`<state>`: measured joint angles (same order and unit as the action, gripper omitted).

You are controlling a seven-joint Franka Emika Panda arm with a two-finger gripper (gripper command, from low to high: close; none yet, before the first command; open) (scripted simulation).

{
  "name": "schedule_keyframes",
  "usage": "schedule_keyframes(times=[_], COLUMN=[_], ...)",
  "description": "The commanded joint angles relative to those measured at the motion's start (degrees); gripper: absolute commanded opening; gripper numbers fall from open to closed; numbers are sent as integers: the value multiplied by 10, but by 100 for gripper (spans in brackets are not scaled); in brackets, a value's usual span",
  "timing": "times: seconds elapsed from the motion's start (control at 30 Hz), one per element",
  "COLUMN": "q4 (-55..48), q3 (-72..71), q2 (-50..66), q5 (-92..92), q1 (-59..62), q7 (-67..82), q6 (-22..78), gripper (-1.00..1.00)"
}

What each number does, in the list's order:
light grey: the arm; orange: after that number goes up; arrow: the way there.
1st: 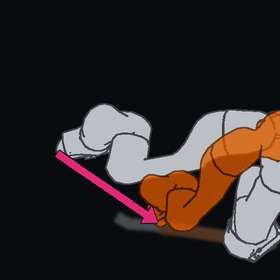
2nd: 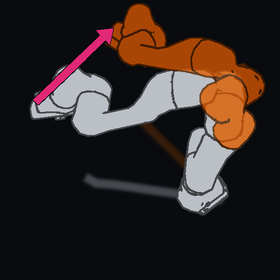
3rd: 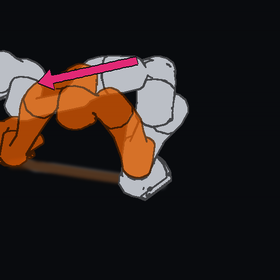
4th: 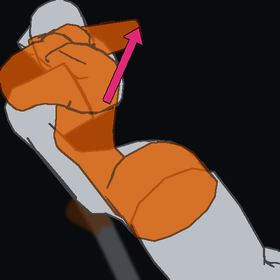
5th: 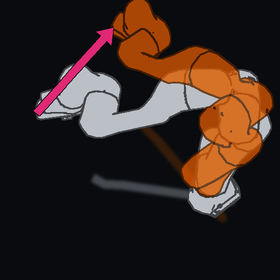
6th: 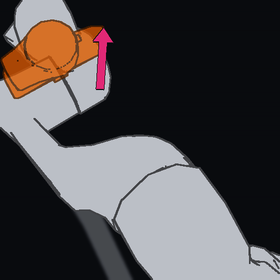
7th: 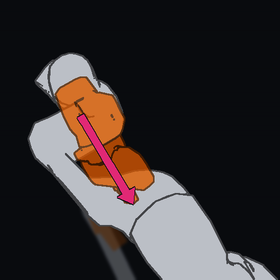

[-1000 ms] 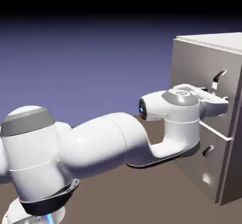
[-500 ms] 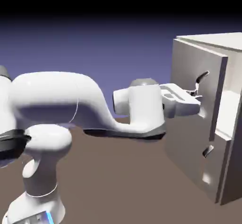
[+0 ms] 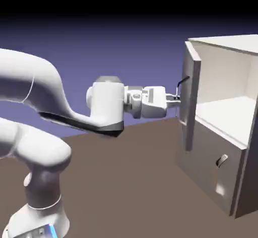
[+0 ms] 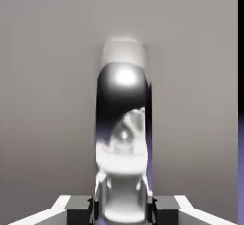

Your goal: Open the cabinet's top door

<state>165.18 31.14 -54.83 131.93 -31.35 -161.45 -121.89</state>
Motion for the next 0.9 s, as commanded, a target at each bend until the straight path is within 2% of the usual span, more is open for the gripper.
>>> schedule_keyframes(times=[0.0, 0.13, 0.4, 0.6, 0.87], q4=[9, 27, 19, 27, 23], q3=[-19, -97, -248, -355, -490], q2=[-4, -4, 32, 25, 1], q5=[-26, -110, -177, -318, -381], q1=[0, 14, 168, 169, 331], q7=[5, 4, -48, -26, -37], q6=[21, 69, -21, 52, -62], gripper=[-100, -100, -100, -100, -100])
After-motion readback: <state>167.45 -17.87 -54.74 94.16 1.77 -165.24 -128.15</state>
